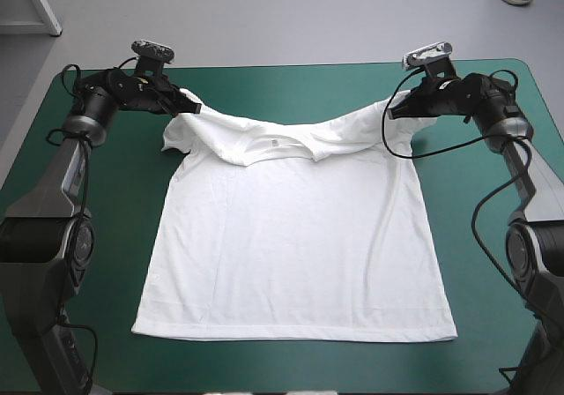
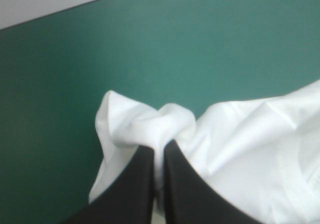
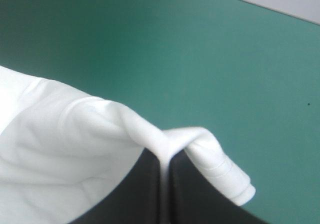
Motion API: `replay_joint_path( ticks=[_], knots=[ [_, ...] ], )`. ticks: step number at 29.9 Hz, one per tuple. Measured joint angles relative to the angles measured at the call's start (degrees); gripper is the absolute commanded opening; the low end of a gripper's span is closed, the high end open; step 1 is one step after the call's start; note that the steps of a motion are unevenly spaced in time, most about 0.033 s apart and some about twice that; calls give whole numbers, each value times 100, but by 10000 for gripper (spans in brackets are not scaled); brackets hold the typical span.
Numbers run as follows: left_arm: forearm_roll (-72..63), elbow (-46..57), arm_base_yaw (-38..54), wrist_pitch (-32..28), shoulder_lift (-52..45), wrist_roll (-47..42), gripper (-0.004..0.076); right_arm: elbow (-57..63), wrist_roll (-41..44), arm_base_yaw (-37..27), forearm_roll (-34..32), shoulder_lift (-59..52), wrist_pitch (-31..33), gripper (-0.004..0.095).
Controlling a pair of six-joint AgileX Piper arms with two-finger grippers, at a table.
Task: Fold the cloth
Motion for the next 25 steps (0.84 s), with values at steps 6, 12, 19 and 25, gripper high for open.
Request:
replay_joint_path(
  ticks=[6, 12, 19, 25],
  knots=[
    [-197, 1, 0, -38, 206, 97, 88, -27, -18, 0, 17, 274, -207, 214],
    [-239, 1, 0, -42, 212, 103, 405, -88, -38, 0, 21, 274, -227, 613],
    [-220, 6, 0, 379, 20, 103, 466, -409, 55, -6, -10, 46, 206, 575],
    [359, 6, 0, 950, -937, -359, 465, -494, 433, -6, -202, -874, 815, 532]
  ],
)
